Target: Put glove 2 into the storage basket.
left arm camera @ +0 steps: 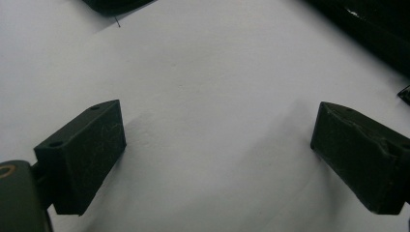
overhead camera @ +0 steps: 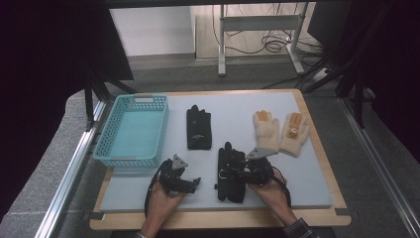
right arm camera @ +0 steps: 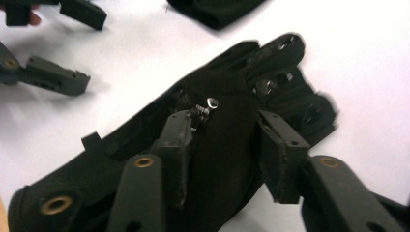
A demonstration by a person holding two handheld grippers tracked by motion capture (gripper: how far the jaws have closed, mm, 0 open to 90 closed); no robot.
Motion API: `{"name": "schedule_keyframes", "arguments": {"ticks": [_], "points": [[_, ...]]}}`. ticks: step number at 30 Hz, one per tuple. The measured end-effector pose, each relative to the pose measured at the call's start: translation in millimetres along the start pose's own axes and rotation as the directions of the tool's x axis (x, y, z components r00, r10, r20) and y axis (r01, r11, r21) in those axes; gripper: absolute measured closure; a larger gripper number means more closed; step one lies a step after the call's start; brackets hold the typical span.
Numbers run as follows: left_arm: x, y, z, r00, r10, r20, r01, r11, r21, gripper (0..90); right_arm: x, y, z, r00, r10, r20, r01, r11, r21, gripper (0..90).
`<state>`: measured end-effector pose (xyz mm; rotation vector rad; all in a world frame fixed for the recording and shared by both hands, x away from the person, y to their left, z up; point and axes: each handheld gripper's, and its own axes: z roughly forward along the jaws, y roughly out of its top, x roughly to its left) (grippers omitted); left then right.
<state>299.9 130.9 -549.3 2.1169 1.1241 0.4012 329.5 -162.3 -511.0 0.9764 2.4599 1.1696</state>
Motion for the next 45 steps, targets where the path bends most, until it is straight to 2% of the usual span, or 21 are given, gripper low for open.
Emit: {"name": "schedule_keyframes", "arguments": {"ticks": [3, 8, 14, 17, 18, 19, 22, 27, 36, 41, 45], "points": [[0.0, 0.0, 0.0, 1.0000, 0.000, 0.000, 0.000, 1.0000, -0.001, 5.6, -3.9, 8.3, -4.9, 0.9999, -0.015, -0.003, 0.015, 1.000, -0.004, 47.7], [0.0, 0.0, 0.0, 1.0000, 0.000, 0.000, 0.000, 1.0000, 0.000, 5.5, -11.5, 18.4, -3.9, 0.9997, -0.026, -0.002, 0.025, 0.999, -0.030, 41.5], [0.4, 0.1, -0.2, 1.0000, 0.005, 0.000, -0.005, 1.0000, 0.003, 5.6, -21.4, 33.3, 3.1, 0.9993, -0.024, -0.029, 0.023, 0.999, -0.041, 40.6], [0.3, 0.0, -0.3, 1.0000, 0.004, 0.001, -0.004, 1.0000, 0.004, 5.6, -26.1, 44.6, 12.1, 0.9991, -0.031, -0.029, 0.030, 0.999, -0.040, 41.8], [0.3, 0.1, -0.3, 1.0000, 0.004, 0.000, -0.004, 1.0000, 0.004, 5.6, -28.5, 50.2, 18.3, 0.9989, -0.030, -0.037, 0.029, 0.999, -0.034, 47.6], [0.3, 0.1, -0.3, 1.0000, 0.004, 0.001, -0.004, 1.0000, 0.004, 5.6, -28.5, 50.2, 18.3, 0.9989, -0.030, -0.037, 0.029, 0.999, -0.034, 47.6], [0.3, 0.1, -0.3, 1.0000, 0.004, 0.001, -0.004, 1.0000, 0.004, 5.6, -31.5, 56.8, 29.9, 0.9983, -0.032, -0.049, 0.031, 0.999, -0.016, 57.4], [0.3, 0.0, -0.2, 1.0000, 0.004, 0.001, -0.004, 1.0000, 0.003, 5.5, -31.2, 63.8, 49.0, 0.9978, -0.044, -0.050, 0.044, 0.999, 0.007, 62.1], [0.5, 0.1, -0.3, 1.0000, 0.006, 0.001, -0.006, 1.0000, 0.005, 5.5, -37.1, 78.4, 72.1, 0.9966, -0.065, -0.051, 0.066, 0.997, 0.029, 59.4], [0.5, 0.1, -0.2, 1.0000, 0.005, 0.001, -0.005, 1.0000, 0.004, 5.5, -42.5, 88.1, 82.8, 0.9971, -0.046, -0.061, 0.048, 0.999, 0.025, 53.1], [0.5, 0.0, -0.2, 1.0000, 0.004, 0.002, -0.004, 1.0000, 0.004, 5.6, -46.5, 94.8, 92.9, 0.9990, -0.023, -0.039, 0.024, 0.999, 0.031, 48.6]]}}
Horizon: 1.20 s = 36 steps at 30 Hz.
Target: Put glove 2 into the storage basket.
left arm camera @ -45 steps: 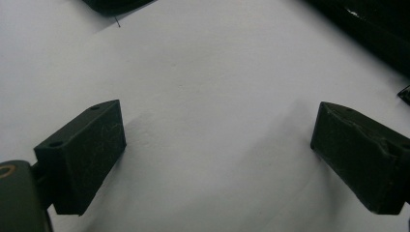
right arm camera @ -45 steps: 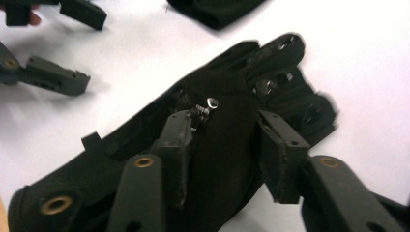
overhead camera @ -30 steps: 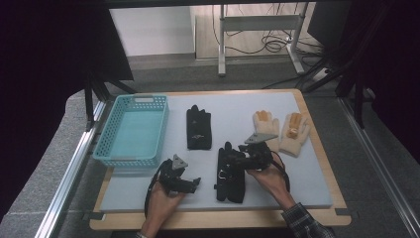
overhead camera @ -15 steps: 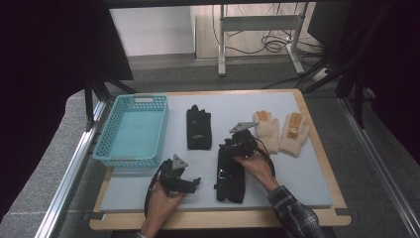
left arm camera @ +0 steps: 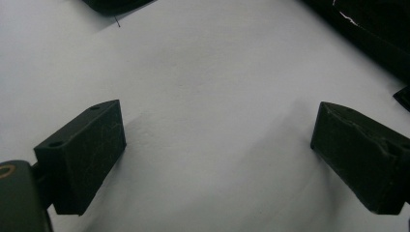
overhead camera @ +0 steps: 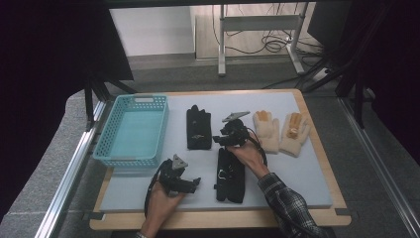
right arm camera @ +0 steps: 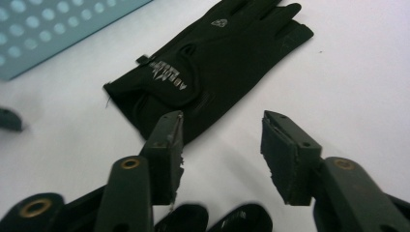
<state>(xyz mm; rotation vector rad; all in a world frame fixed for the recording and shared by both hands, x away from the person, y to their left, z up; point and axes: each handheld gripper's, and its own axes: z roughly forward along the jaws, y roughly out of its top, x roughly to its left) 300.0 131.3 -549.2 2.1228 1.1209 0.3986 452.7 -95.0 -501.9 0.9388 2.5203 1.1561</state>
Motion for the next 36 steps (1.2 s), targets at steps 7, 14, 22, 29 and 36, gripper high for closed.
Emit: {"name": "schedule_keyframes", "arguments": {"ticks": [7, 14, 22, 29, 36], "points": [[-0.5, -0.1, 0.4, 1.0000, -0.007, 0.001, 0.007, 1.0000, -0.006, 5.5, -6.4, 10.0, 19.3, 0.9999, 0.007, 0.010, -0.007, 1.000, 0.021, 45.7], [0.0, 0.0, 0.1, 1.0000, -0.003, 0.002, 0.003, 1.0000, -0.002, 5.5, -10.6, 22.4, 37.0, 0.9995, -0.027, 0.013, 0.027, 0.999, 0.044, 52.5], [0.0, 0.0, 0.0, 1.0000, -0.002, 0.001, 0.002, 1.0000, -0.002, 5.5, -11.8, 39.7, 57.1, 0.9994, -0.029, -0.019, 0.029, 0.999, 0.028, 49.0], [0.0, 0.0, 0.0, 1.0000, -0.002, 0.002, 0.002, 1.0000, -0.002, 5.5, -13.1, 47.6, 75.1, 0.9997, -0.018, -0.013, 0.019, 0.999, 0.035, 39.9], [0.0, 0.0, 0.1, 1.0000, -0.001, 0.001, 0.001, 1.0000, -0.002, 5.6, -12.8, 47.2, 92.0, 0.9999, 0.009, -0.011, -0.008, 0.998, 0.063, 43.4]]}}
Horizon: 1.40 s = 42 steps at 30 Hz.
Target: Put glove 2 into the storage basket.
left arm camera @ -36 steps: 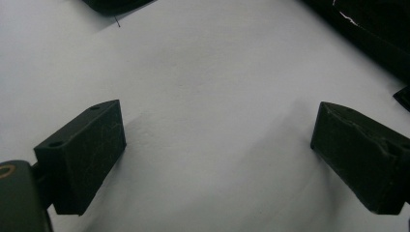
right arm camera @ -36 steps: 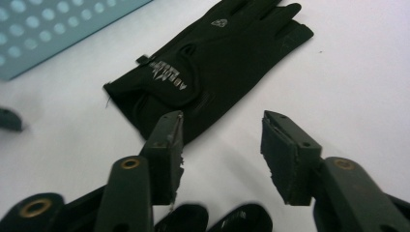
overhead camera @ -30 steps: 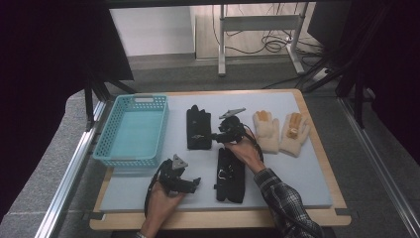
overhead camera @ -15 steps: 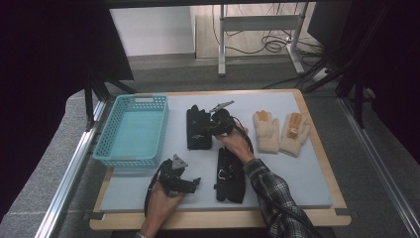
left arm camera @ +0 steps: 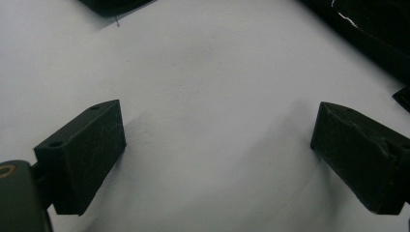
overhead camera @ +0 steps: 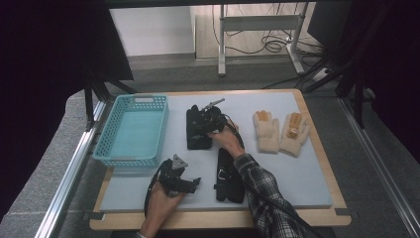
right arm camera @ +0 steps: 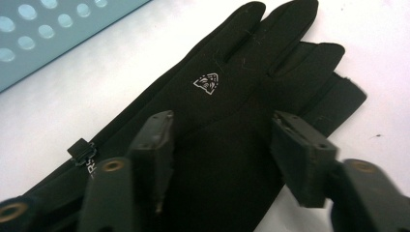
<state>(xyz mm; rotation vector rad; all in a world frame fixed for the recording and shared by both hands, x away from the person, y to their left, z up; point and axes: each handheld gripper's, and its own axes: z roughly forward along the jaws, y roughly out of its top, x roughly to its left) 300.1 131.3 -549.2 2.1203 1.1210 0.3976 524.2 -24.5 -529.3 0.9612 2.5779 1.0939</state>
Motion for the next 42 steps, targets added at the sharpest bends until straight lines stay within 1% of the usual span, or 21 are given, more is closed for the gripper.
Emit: {"name": "schedule_keyframes", "arguments": {"ticks": [1, 2, 4, 5, 6, 7, 10, 13, 15, 17, 21, 24, 27, 30, 35, 36, 37, 38, 39, 41, 42], "points": [[0.0, 0.0, 0.0, 1.0000, 0.000, 0.000, 0.000, 1.0000, 0.000, 5.5, -0.4, 0.0, 0.1, 1.0000, 0.003, -0.005, -0.003, 1.000, 0.002, 46.9], [0.0, 0.0, 0.0, 1.0000, 0.000, 0.000, 0.000, 1.0000, 0.000, 5.5, -0.5, 0.3, -0.3, 0.9999, 0.009, -0.005, -0.009, 1.000, 0.008, 53.6], [0.0, 0.0, 0.0, 1.0000, 0.000, 0.000, 0.000, 1.0000, 0.000, 5.5, -0.5, 0.7, -0.9, 0.9998, 0.002, 0.019, -0.002, 1.000, 0.017, 61.1], [0.0, 0.0, 0.0, 1.0000, 0.000, 0.000, 0.000, 1.0000, 0.000, 5.5, -0.6, 1.1, -1.2, 0.9997, 0.009, 0.023, -0.009, 1.000, 0.022, 63.8], [0.0, 0.0, 0.0, 1.0000, 0.001, 0.000, -0.001, 1.0000, 0.000, 5.5, -1.2, 1.6, -2.4, 0.9995, 0.021, 0.025, -0.022, 0.999, 0.031, 70.2], [0.0, 0.0, 0.0, 1.0000, 0.001, 0.000, -0.001, 1.0000, 0.000, 5.5, -1.2, 1.6, -2.4, 0.9995, 0.021, 0.025, -0.022, 0.999, 0.031, 70.2], [0.0, 0.0, 0.0, 1.0000, 0.001, 0.000, -0.001, 1.0000, 0.000, 5.5, -1.3, 2.4, -5.3, 0.9994, 0.021, 0.027, -0.022, 0.999, 0.044, 79.3], [0.0, 0.0, 0.0, 1.0000, 0.001, -0.001, -0.001, 1.0000, 0.001, 5.5, 2.2, 4.0, -7.6, 0.9990, 0.004, 0.045, -0.007, 0.998, 0.063, 81.0], [0.1, 0.0, 0.0, 1.0000, 0.001, -0.001, -0.001, 1.0000, 0.001, 5.6, 3.7, 4.7, -10.4, 0.9992, -0.002, 0.041, -0.001, 0.998, 0.066, 81.3], [0.1, 0.0, 0.0, 1.0000, 0.001, -0.001, -0.001, 1.0000, 0.001, 5.5, 4.0, 5.5, -17.2, 0.9995, 0.010, 0.030, -0.012, 0.999, 0.052, 81.6], [0.0, 0.0, 0.0, 1.0000, 0.001, -0.001, -0.001, 1.0000, 0.001, 5.5, 7.1, 6.8, -26.8, 0.9996, 0.006, 0.026, -0.007, 0.999, 0.037, 81.6], [0.0, 0.0, 0.0, 1.0000, 0.002, -0.001, -0.002, 1.0000, 0.001, 5.5, 11.2, 6.7, -41.4, 0.9998, 0.016, 0.013, -0.016, 1.000, 0.009, 81.6], [0.1, 0.0, -0.1, 1.0000, 0.002, -0.001, -0.002, 1.0000, 0.002, 5.5, 14.9, 6.2, -56.4, 0.9998, 0.012, 0.014, -0.012, 1.000, -0.011, 81.6], [0.0, 0.0, 0.0, 1.0000, 0.001, -0.001, -0.001, 1.0000, 0.001, 5.6, 17.1, 5.8, -73.9, 0.9996, 0.026, 0.003, -0.026, 0.999, -0.042, 81.6], [0.2, 0.0, 0.0, 1.0000, 0.003, -0.001, -0.003, 1.0000, 0.001, 5.6, 25.3, 4.2, -102.8, 0.9999, 0.013, 0.000, -0.013, 0.996, -0.083, 81.6], [0.2, 0.0, -0.1, 1.0000, 0.004, -0.002, -0.004, 1.0000, 0.003, 5.5, 30.4, 1.5, -114.5, 1.0000, 0.003, -0.004, -0.003, 0.996, -0.094, 81.5], [0.2, 0.0, -0.1, 1.0000, 0.004, -0.002, -0.004, 1.0000, 0.003, 5.5, 30.4, 1.5, -114.5, 1.0000, 0.003, -0.004, -0.003, 0.996, -0.094, 81.5], [0.1, -0.1, 0.0, 1.0000, 0.003, -0.002, -0.003, 1.0000, 0.001, 5.6, 34.8, -2.1, -122.2, 1.0000, -0.006, -0.002, 0.006, 0.995, -0.096, 81.5], [0.2, -0.1, 0.0, 1.0000, 0.004, -0.002, -0.004, 1.0000, 0.001, 5.6, 34.8, -2.1, -122.2, 1.0000, -0.006, -0.002, 0.006, 0.995, -0.096, 81.5], [0.3, 0.0, -0.2, 1.0000, 0.006, -0.002, -0.006, 1.0000, 0.004, 5.5, 39.1, -7.8, -130.1, 1.0000, -0.009, -0.002, 0.009, 0.995, -0.098, 81.5], [0.3, 0.0, -0.2, 1.0000, 0.006, -0.002, -0.006, 1.0000, 0.003, 5.5, 42.8, -14.8, -137.2, 1.0000, -0.009, -0.002, 0.009, 0.995, -0.097, 81.5]]}}
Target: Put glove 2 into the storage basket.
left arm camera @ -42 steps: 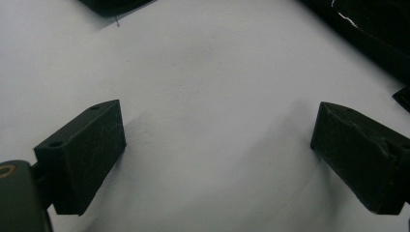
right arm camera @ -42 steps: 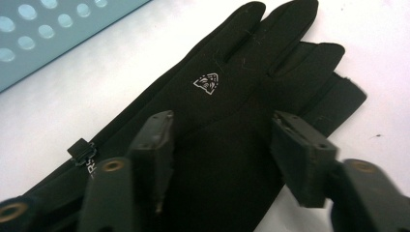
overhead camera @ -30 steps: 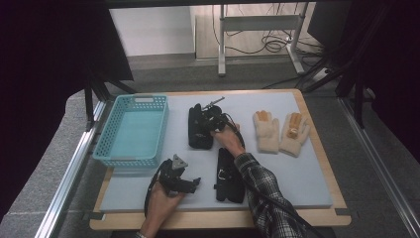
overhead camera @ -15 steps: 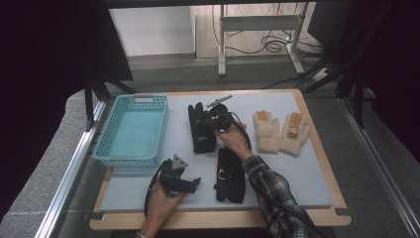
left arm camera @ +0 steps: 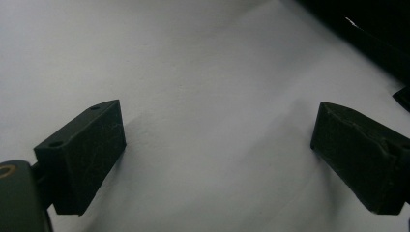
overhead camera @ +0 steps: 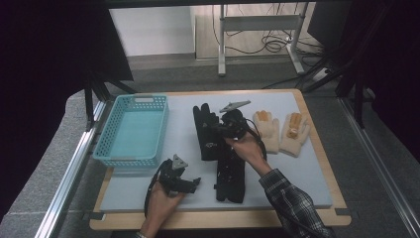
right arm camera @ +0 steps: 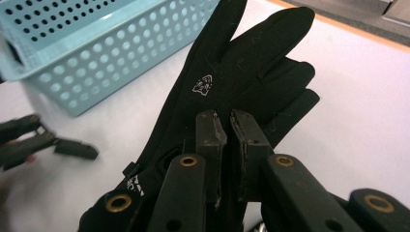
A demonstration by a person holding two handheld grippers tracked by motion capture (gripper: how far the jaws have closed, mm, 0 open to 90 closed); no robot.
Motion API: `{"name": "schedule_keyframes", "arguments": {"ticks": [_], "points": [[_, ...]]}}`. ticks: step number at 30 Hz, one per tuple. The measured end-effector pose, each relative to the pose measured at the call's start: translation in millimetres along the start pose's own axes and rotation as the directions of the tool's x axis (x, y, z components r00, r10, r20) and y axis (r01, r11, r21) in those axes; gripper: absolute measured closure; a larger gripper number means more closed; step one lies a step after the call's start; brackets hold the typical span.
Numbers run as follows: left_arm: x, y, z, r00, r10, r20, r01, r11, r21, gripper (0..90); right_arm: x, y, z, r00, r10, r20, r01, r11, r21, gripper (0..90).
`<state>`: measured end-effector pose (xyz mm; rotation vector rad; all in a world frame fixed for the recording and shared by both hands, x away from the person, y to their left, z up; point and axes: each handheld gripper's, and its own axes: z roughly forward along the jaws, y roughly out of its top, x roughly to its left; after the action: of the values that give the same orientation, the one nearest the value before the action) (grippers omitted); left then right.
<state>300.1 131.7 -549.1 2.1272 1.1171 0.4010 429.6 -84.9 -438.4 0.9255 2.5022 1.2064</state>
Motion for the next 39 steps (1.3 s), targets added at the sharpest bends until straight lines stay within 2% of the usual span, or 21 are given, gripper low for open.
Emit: {"name": "schedule_keyframes", "arguments": {"ticks": [4, 10, 11, 12, 16, 21, 25, 29, 32, 35, 39], "points": [[-0.1, 0.0, 0.0, 1.0000, 0.000, 0.000, 0.000, 1.0000, -0.001, 5.5, 4.2, -10.4, -11.6, 0.9998, 0.018, -0.001, -0.018, 1.000, -0.003, 81.4], [-0.5, 0.0, 0.2, 1.0000, -0.005, -0.001, 0.005, 1.0000, -0.005, 5.5, 12.1, -32.7, -38.5, 0.9983, 0.056, 0.018, -0.055, 0.998, -0.022, 81.4], [-0.6, 0.0, 0.2, 1.0000, -0.005, -0.001, 0.005, 1.0000, -0.006, 5.6, 15.4, -39.8, -48.6, 0.9970, 0.074, 0.025, -0.073, 0.997, -0.028, 81.4], [-0.5, 0.0, 0.2, 1.0000, -0.006, -0.001, 0.006, 1.0000, -0.006, 5.6, 15.4, -39.8, -48.6, 0.9970, 0.074, 0.025, -0.073, 0.997, -0.028, 81.4], [-0.6, 0.1, 0.2, 1.0000, -0.005, -0.002, 0.005, 1.0000, -0.005, 5.6, 25.4, -55.1, -68.7, 0.9950, 0.090, 0.044, -0.088, 0.995, -0.038, 81.4], [-0.6, 0.0, 0.2, 1.0000, -0.006, -0.001, 0.006, 1.0000, -0.004, 5.6, 38.9, -72.7, -82.6, 0.9913, 0.116, 0.062, -0.113, 0.992, -0.053, 81.3], [-0.8, -0.1, 0.2, 1.0000, -0.007, -0.001, 0.007, 1.0000, -0.006, 5.6, 49.1, -87.0, -83.3, 0.9876, 0.130, 0.088, -0.126, 0.991, -0.044, 81.2], [-0.6, 0.0, 0.1, 1.0000, -0.004, -0.002, 0.004, 1.0000, -0.004, 5.6, 53.3, -100.9, -75.4, 0.9824, 0.141, 0.123, -0.138, 0.990, -0.034, 81.2], [-0.9, -0.1, 0.3, 1.0000, -0.008, -0.002, 0.008, 0.9999, -0.007, 5.6, 55.5, -110.8, -68.2, 0.9758, 0.147, 0.162, -0.145, 0.989, -0.027, 81.0], [-0.8, -0.1, 0.2, 1.0000, -0.007, -0.002, 0.007, 1.0000, -0.006, 5.6, 56.4, -119.0, -60.1, 0.9663, 0.127, 0.224, -0.125, 0.992, -0.019, 80.2], [-0.7, -0.1, 0.0, 1.0000, -0.005, -0.002, 0.005, 1.0000, -0.003, 5.6, 56.5, -127.5, -51.2, 0.9656, 0.119, 0.231, -0.119, 0.993, -0.011, 73.6]]}}
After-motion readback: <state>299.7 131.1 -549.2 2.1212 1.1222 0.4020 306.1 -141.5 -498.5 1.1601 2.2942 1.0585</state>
